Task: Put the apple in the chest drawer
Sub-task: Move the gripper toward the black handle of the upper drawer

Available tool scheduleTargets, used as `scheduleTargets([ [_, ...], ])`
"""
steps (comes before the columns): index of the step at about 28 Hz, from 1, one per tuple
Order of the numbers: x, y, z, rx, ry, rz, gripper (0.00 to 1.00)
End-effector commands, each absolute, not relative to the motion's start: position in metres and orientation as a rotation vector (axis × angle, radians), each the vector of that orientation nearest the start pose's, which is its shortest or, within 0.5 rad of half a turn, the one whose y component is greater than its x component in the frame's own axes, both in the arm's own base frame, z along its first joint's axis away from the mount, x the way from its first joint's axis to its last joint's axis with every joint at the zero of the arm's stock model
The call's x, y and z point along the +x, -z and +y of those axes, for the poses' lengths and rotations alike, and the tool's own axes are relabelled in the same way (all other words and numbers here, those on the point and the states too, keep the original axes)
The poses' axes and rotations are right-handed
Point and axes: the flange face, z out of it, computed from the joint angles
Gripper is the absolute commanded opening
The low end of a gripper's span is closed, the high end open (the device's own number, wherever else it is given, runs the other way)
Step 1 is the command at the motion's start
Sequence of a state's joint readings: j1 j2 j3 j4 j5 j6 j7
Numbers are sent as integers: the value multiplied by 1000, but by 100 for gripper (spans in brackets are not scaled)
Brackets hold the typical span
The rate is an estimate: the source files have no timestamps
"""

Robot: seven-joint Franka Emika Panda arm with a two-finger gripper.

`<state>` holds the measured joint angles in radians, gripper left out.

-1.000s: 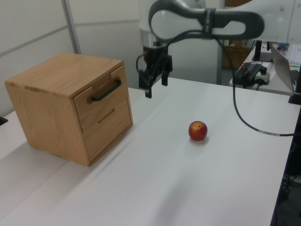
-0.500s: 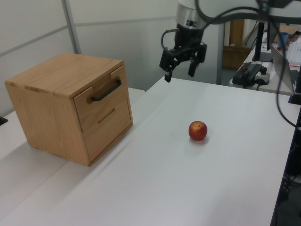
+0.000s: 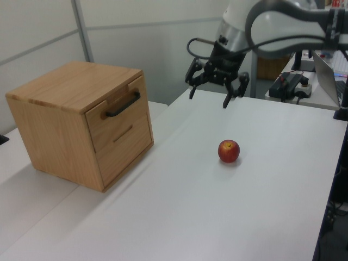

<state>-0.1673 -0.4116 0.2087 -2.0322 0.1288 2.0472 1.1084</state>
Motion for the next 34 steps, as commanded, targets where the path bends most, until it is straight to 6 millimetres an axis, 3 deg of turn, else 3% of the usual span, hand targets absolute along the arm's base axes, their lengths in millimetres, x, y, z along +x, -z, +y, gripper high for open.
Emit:
scheduleTargets([
  [1,459,-643,52,-2190,484,1676,100],
  [7,468,-632,52,-1967,477,1752,100],
  [12,492,-621,50,-1838,432,1735,100],
  [19,544,-601,37,-1686,549,1686,100],
  [29,620,-575,27,-1651,646,1595,100],
  [34,662,-553,21,-1662,668,1560,100],
])
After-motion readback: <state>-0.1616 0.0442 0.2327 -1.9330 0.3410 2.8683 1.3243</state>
